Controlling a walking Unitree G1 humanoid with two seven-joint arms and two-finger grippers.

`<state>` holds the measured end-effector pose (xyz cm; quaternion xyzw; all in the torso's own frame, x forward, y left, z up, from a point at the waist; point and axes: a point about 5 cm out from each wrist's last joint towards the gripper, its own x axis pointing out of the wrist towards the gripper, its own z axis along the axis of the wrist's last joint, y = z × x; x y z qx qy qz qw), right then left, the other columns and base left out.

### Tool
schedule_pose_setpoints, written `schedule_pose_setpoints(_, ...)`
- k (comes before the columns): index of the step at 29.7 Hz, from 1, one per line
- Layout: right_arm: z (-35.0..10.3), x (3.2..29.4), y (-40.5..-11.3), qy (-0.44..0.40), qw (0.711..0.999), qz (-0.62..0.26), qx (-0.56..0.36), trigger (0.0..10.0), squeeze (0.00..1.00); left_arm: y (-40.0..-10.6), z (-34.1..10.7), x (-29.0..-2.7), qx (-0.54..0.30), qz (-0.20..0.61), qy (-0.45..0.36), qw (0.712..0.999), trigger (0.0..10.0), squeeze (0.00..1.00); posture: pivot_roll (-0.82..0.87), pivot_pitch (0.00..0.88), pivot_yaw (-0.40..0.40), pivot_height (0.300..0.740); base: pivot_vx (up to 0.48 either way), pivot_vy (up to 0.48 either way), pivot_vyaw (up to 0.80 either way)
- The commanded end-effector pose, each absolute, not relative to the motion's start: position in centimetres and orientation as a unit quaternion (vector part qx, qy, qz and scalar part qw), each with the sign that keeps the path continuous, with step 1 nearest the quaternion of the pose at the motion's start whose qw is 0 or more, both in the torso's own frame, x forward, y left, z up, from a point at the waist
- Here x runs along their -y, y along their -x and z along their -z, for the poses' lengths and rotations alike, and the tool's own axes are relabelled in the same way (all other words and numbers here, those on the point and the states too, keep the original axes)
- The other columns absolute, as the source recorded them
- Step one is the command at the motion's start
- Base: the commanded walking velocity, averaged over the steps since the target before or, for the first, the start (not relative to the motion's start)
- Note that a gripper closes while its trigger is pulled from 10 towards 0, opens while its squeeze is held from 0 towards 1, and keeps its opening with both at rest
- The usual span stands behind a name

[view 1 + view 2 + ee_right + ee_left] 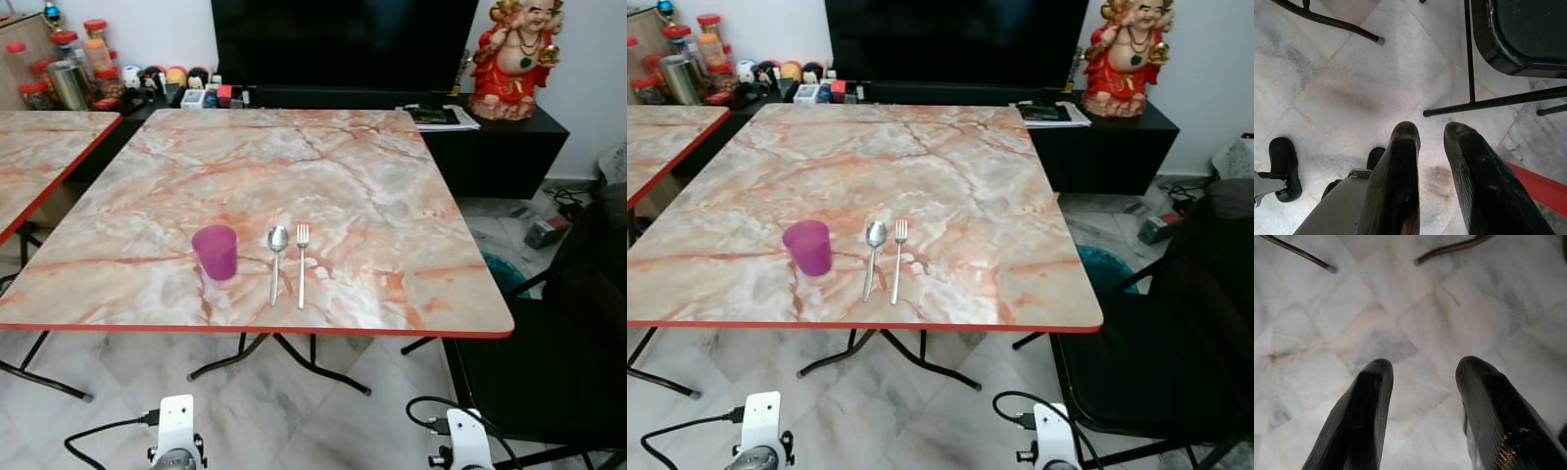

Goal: Setting the table

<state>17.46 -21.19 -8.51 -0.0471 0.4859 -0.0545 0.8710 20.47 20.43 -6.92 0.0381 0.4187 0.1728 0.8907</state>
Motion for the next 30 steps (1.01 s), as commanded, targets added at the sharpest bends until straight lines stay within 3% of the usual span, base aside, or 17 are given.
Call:
schedule_pose_setpoints(1, 8.5, 21.1, -17.6, 0.045, 0.871, 0.054, -0.486, 10.0, 0.00, -20.5, 6.8, -20.5, -0.411, -0.186, -0.041, 0.892, 10.0, 0.00, 0.04, 0.000, -0.019, 0.740, 0.000, 0.000, 0.00)
schedule_pose_setpoints(8, 8.5, 21.0, -17.5, 0.043, 0.871, 0.056, -0.486, 10.0, 0.00, -20.7, 6.6, -20.4, -0.385, -0.174, -0.032, 0.906, 10.0, 0.00, 0.04, 0.000, -0.014, 0.740, 0.000, 0.000, 0.00)
schedule_pose_setpoints(13, 8.5, 21.0, -17.5, 0.041, 0.871, 0.056, -0.486, 10.0, 0.00, -21.3, 6.2, -19.8, -0.354, -0.114, 0.011, 0.928, 10.0, 0.00, 0.04, 0.000, -0.012, 0.740, 0.000, 0.000, 0.00)
schedule_pose_setpoints(21, 8.6, 21.0, -17.4, 0.040, 0.871, 0.053, -0.487, 10.0, 0.00, -21.4, 6.4, -19.0, -0.371, -0.026, 0.015, 0.928, 10.0, 0.00, 0.05, 0.000, -0.009, 0.740, 0.000, 0.000, 0.00)
schedule_pose_setpoints(30, 8.6, 21.0, -17.3, 0.038, 0.871, 0.053, -0.487, 10.0, 0.00, -21.5, 6.3, -19.0, -0.372, 0.004, -0.002, 0.928, 10.0, 0.00, 0.06, 0.000, -0.009, 0.740, 0.000, 0.000, 0.00)
